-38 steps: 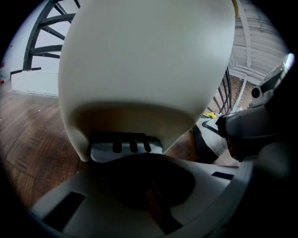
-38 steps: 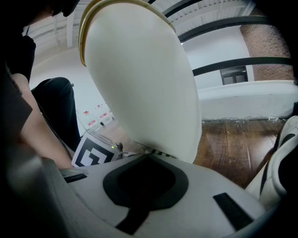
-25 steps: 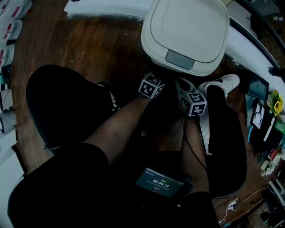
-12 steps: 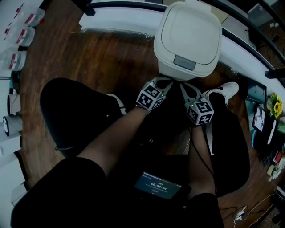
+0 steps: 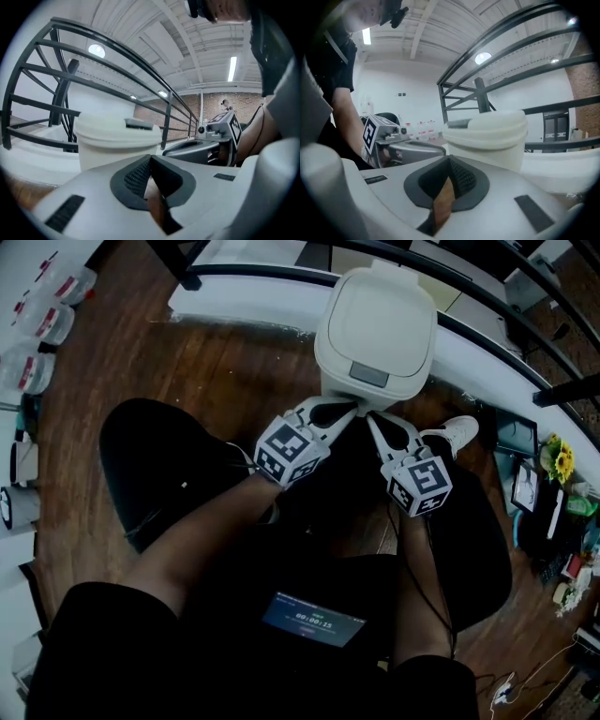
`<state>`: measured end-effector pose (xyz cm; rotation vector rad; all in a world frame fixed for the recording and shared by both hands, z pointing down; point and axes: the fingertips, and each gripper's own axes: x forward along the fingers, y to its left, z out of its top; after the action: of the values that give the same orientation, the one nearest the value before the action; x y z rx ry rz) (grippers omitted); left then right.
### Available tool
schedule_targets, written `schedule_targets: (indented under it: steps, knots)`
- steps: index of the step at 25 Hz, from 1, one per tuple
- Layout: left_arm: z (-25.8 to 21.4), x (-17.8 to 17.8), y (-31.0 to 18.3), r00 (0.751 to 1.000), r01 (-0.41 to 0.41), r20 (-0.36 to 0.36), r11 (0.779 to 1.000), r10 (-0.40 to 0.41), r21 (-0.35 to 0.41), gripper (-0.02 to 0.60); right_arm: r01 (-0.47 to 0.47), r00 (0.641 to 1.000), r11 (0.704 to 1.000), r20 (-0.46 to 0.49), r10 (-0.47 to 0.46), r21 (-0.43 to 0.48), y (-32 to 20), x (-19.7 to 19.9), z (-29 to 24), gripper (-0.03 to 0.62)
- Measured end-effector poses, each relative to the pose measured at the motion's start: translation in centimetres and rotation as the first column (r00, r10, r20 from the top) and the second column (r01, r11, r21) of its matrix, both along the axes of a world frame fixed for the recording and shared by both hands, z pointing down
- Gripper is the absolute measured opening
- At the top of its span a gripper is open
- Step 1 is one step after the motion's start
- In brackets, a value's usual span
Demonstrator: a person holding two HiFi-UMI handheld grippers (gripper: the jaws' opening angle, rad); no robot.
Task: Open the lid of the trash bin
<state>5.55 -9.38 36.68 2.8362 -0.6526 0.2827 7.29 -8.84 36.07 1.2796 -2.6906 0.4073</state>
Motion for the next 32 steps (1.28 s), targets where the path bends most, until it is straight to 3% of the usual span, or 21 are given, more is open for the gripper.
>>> schedule_targets:
  steps: [9,13,21,26,32]
  knots:
    - [-12.2,-0.1,2.1,0.986,-0.042,-0.155,0.990,0.063,0.138,0.038,-0.016,0.995,0.988,0.104,0.000,0.153,1.0,-0.1,-12.0,0.023]
    - [-16.0,-0.9,3.2,0.969,-0.057,-0.227,0.983,0.097,0.177,0.038,-0.011,0.997,0.980,0.075,-0.004,0.200,1.9,-1.1,-14.8,0.023]
    - [-13.5,-1.6,2.1,0.970,-0.064,-0.217,0.975,0.111,0.212,0.038,-0.011,0.999,0.961,0.048,-0.002,0.277,1.9,-1.3,-13.2,0.023]
    - [-12.4,-1.8,1.4,0.970,-0.045,-0.226,0.981,0.088,0.190,0.038,0.010,0.998,0.954,0.052,-0.027,0.299,1.7,-1.9,-12.6,0.023]
    - [-12.1,-1.3,1.2,0.975,-0.058,-0.196,0.972,0.104,0.228,0.038,0.021,0.998,0.956,0.046,-0.036,0.292,1.6,-1.8,-12.0,0.023]
